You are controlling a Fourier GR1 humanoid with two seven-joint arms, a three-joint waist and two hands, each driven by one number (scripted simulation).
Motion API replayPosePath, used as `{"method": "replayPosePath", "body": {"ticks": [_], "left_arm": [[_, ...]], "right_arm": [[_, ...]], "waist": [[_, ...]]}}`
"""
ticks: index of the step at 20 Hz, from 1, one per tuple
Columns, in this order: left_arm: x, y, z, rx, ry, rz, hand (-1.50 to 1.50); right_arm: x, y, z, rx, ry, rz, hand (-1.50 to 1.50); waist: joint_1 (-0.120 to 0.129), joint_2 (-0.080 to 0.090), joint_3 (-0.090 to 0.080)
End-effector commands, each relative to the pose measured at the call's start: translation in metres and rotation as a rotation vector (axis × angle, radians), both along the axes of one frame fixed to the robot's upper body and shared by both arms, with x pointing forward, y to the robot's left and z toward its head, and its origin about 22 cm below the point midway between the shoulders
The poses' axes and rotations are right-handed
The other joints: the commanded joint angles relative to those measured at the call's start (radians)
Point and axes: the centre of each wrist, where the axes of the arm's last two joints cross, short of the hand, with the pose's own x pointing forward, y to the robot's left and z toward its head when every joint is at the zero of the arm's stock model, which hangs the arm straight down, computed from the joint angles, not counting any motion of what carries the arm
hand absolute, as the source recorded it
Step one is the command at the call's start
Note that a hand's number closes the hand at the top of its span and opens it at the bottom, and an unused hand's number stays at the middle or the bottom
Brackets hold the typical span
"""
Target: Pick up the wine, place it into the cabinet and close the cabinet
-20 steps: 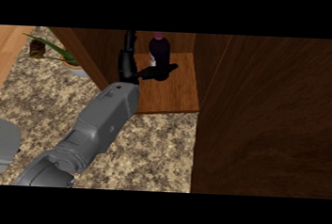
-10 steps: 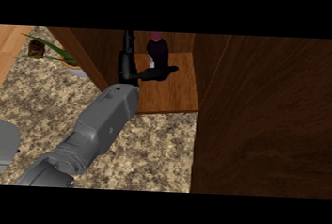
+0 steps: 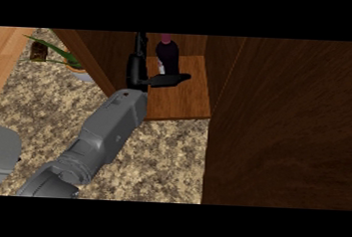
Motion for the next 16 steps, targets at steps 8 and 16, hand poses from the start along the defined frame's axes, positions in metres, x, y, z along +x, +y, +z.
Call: {"method": "replayPosePath", "body": {"ticks": [8,16], "left_arm": [[-0.018,0.016,-0.034,-0.100,0.030,-0.009,-1.50],[-0.017,0.013,-0.030,-0.152,0.020,-0.046,-1.50]], "right_arm": [[-0.013,-0.004,0.007,-0.002,-0.021,0.022,-1.50],[-0.002,0.003,0.007,0.014,-0.032,-0.003,-1.50]], "waist": [[0.005,-0.008,-0.002],[0.020,-0.015,-0.002]]}}
